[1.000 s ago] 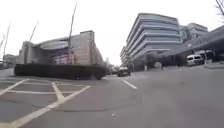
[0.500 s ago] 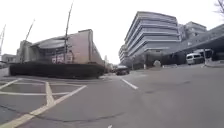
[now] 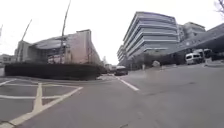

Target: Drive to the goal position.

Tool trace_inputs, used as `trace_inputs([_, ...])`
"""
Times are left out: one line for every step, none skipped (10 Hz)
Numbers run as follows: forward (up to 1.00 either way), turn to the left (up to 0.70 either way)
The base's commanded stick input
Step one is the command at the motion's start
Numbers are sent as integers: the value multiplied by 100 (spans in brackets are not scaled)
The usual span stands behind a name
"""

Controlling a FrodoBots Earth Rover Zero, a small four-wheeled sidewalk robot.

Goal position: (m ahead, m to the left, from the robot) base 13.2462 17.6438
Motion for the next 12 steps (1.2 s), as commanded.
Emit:
trace_inputs([70,0])
trace_inputs([70,0])
trace_inputs([70,0])
trace_inputs([70,0])
trace_inputs([70,0])
trace_inputs([70,0])
trace_inputs([70,0])
trace_inputs([70,0])
trace_inputs([70,0])
trace_inputs([70,0])
trace_inputs([70,0])
trace_inputs([70,0])
